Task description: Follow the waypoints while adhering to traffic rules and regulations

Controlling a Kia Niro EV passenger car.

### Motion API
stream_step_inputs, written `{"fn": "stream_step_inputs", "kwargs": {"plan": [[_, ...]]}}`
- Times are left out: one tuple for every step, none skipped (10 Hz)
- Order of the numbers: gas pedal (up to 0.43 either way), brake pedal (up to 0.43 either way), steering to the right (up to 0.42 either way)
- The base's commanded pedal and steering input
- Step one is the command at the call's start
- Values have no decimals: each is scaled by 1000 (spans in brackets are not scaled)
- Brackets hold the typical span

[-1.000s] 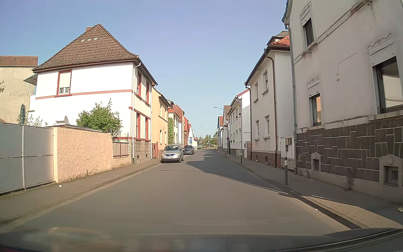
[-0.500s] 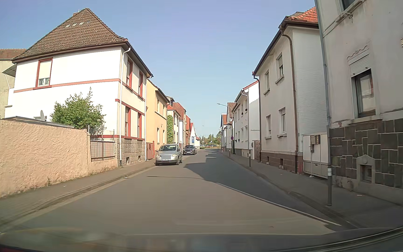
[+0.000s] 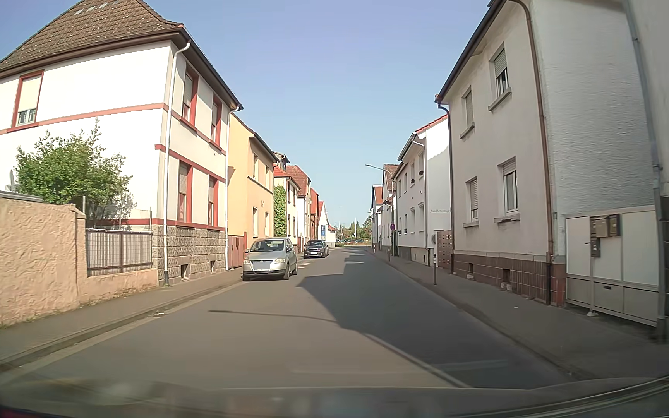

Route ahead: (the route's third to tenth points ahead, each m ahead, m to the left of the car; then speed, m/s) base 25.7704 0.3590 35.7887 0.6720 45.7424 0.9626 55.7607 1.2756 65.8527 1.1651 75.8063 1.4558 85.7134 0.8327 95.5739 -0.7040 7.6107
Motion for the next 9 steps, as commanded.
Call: {"fn": "stream_step_inputs", "kwargs": {"plan": [[150, 30, -3], [150, 30, -3], [150, 30, -3], [138, 30, -3], [138, 30, -3], [138, 30, -3], [138, 30, -3], [130, 30, -3], [118, 30, -3]]}}
